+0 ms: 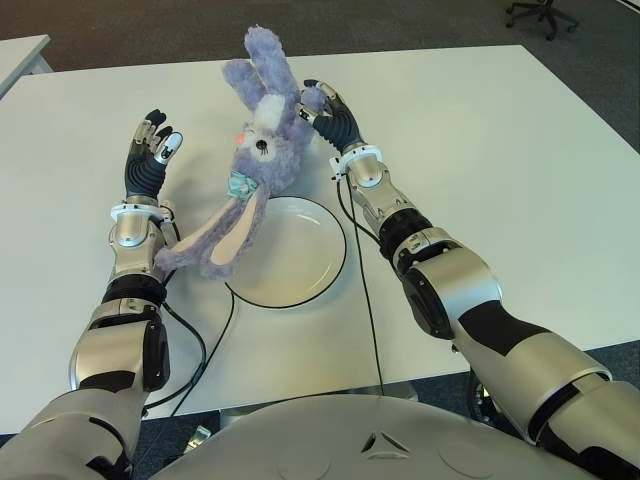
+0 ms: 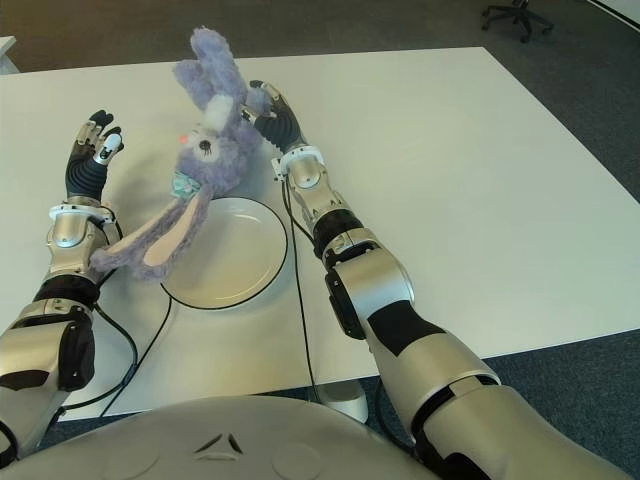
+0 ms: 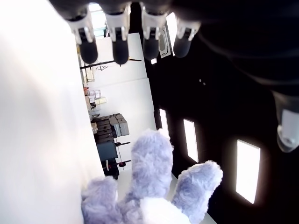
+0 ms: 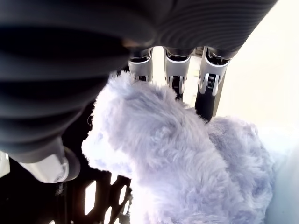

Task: Put the doll into the plate.

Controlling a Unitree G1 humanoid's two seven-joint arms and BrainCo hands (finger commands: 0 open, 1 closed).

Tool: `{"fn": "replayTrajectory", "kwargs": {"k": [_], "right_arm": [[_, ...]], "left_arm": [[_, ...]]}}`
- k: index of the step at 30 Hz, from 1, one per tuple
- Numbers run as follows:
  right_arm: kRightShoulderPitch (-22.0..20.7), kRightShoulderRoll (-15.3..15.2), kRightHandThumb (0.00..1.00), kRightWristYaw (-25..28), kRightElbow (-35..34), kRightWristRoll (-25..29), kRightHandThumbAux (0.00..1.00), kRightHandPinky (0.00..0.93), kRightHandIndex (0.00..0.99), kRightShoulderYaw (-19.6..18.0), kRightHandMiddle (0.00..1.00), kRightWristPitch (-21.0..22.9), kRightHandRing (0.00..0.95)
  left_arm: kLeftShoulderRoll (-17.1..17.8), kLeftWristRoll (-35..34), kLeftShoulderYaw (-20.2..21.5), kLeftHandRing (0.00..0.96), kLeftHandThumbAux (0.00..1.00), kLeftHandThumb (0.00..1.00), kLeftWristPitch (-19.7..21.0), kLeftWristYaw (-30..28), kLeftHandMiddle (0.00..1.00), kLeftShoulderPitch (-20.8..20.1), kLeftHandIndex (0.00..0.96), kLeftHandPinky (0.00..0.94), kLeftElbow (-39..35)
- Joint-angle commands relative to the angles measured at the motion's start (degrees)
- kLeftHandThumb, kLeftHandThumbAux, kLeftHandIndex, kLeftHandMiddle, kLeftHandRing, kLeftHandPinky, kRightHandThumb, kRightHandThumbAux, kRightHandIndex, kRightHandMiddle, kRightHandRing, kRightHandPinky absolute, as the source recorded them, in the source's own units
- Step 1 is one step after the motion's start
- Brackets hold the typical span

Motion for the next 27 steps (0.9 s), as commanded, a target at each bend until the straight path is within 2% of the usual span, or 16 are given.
{"fn": "replayTrajectory", "kwargs": {"k": [1, 3, 4, 5, 7, 8, 9, 12, 27], "right_arm": [[0.3, 10.8, 0.589, -0.8, 0.3, 1.5, 0.579, 0.306, 0.189, -1.1, 0.234, 1.1, 0.242], [0.3, 10.9, 0.661, -1.2, 0.4, 1.7, 0.603, 0.350, 0.242, -1.4, 0.282, 1.4, 0.292], [0.3, 11.1, 0.795, -1.5, 0.4, 1.9, 0.664, 0.395, 0.366, -1.7, 0.411, 1.3, 0.361], [0.3, 11.2, 0.829, -1.7, 0.4, 2.2, 0.678, 0.411, 0.398, -2.0, 0.445, 1.2, 0.383], [0.3, 11.3, 0.928, -1.8, 0.4, 2.4, 0.667, 0.433, 0.394, -2.3, 0.436, 1.0, 0.487], [0.4, 11.3, 0.935, -1.7, 0.4, 2.5, 0.667, 0.434, 0.394, -2.4, 0.436, 0.7, 0.495], [0.5, 11.3, 0.983, -1.5, 0.4, 2.5, 0.669, 0.514, 0.382, -2.5, 0.426, 0.5, 0.477], [0.6, 11.3, 0.999, -1.0, 0.4, 2.7, 0.671, 0.546, 0.377, -2.5, 0.422, -0.2, 0.477], [0.4, 10.8, 1.000, 0.0, 0.4, 2.3, 0.671, 0.553, 0.373, -2.1, 0.422, -0.9, 0.489]], "left_arm": [[-3.7, 1.7, -1.4, 0.092, 0.446, 0.000, 0.6, 0.5, 0.076, 7.1, 0.000, 0.098, 4.4], [-3.7, 1.6, -1.4, 0.094, 0.444, 0.000, 0.6, 0.4, 0.076, 7.1, 0.000, 0.102, 4.5], [-3.6, 1.6, -1.3, 0.095, 0.444, 0.000, 0.6, 0.3, 0.076, 7.1, 0.000, 0.103, 4.5], [-3.6, 1.6, -1.3, 0.094, 0.444, 0.000, 0.5, 0.3, 0.075, 7.1, 0.000, 0.103, 4.5], [-3.6, 1.6, -1.3, 0.094, 0.445, 0.000, 0.5, 0.2, 0.075, 7.1, 0.000, 0.102, 4.5], [-3.6, 1.6, -1.4, 0.094, 0.445, 0.000, 0.4, 0.2, 0.075, 7.1, 0.000, 0.102, 4.5], [-3.6, 1.6, -1.4, 0.095, 0.445, 0.000, 0.4, 0.2, 0.076, 7.1, 0.000, 0.102, 4.4], [-3.6, 1.7, -1.4, 0.096, 0.442, 0.000, 0.4, 0.3, 0.077, 7.1, 0.000, 0.105, 4.4], [-3.5, 1.7, -1.4, 0.091, 0.442, 0.000, 0.2, 0.1, 0.074, 6.7, 0.000, 0.100, 4.9]]}}
